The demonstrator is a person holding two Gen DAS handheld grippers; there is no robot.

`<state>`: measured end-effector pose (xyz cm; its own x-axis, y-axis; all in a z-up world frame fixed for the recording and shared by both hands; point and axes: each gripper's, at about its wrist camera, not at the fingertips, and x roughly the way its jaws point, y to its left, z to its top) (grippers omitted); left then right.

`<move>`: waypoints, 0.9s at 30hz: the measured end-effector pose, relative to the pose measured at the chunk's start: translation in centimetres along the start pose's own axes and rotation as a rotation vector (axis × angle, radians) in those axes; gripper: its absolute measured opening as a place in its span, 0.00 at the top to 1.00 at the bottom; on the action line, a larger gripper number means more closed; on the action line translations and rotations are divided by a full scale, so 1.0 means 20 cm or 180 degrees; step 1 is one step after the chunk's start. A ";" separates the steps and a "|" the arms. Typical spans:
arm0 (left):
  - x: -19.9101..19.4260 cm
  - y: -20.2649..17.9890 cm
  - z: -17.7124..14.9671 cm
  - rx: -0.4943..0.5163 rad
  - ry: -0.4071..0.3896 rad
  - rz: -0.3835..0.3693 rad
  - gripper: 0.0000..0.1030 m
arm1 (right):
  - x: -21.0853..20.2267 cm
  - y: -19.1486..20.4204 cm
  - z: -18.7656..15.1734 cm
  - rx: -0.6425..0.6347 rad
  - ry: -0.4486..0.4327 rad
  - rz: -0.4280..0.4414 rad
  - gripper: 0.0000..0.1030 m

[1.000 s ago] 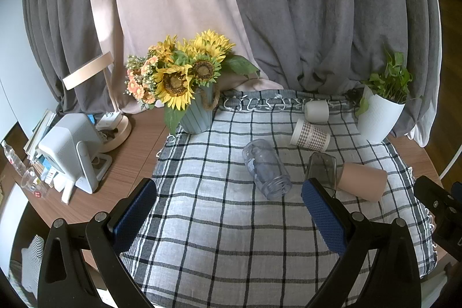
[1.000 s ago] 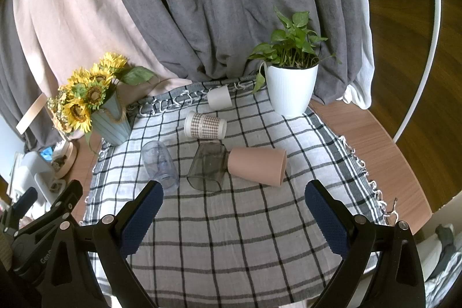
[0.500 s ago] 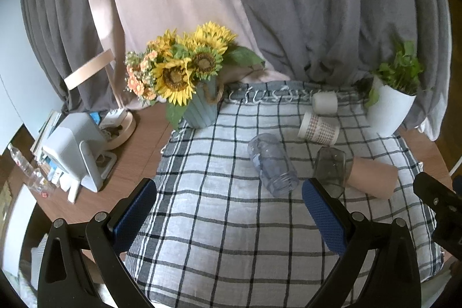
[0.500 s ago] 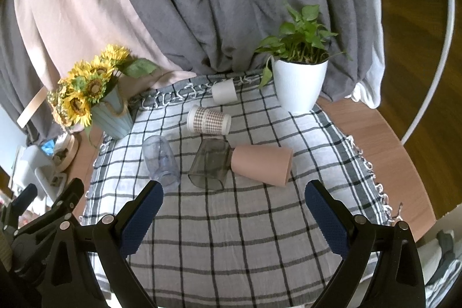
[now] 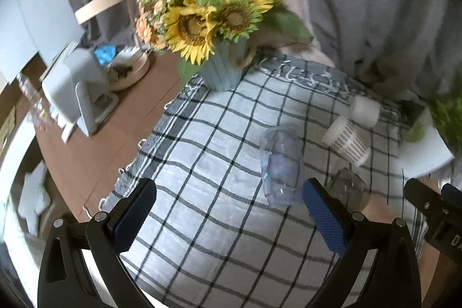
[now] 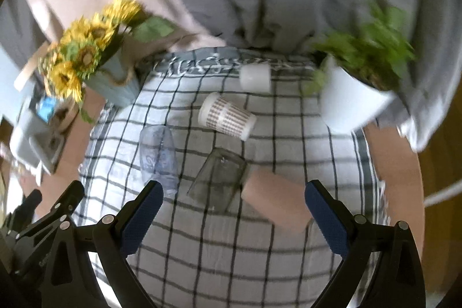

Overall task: Flip cup upside down
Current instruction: 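Reach the right gripper to the upright houndstooth paper cup and grasp it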

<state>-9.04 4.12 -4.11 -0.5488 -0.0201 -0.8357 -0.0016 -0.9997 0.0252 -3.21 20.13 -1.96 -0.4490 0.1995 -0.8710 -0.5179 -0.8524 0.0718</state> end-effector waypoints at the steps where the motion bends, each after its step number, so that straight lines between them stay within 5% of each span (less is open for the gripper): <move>1: 0.02 -0.01 0.01 -0.0082 0.0056 0.0028 0.00 | 0.04 0.01 0.05 -0.0101 0.0072 0.0043 0.04; 8: 0.18 0.00 0.06 -0.0710 0.0226 0.0345 0.00 | 0.31 0.05 0.29 -0.0668 0.0433 0.0077 0.04; 12: 0.30 -0.06 0.10 -0.0694 0.0397 0.0437 0.00 | 0.50 0.06 0.37 -0.0853 0.0807 0.0173 0.04; 27: 0.61 -0.26 0.23 -0.0494 0.0721 0.0700 0.00 | 1.04 0.09 0.50 -0.1364 0.1475 0.0013 0.05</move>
<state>-19.61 9.12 -11.88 -0.3224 -0.2206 -0.9205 0.2327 -0.9611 0.1489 -20.73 27.44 -15.04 -0.0386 0.0476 -0.9981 -0.1362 -0.9898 -0.0420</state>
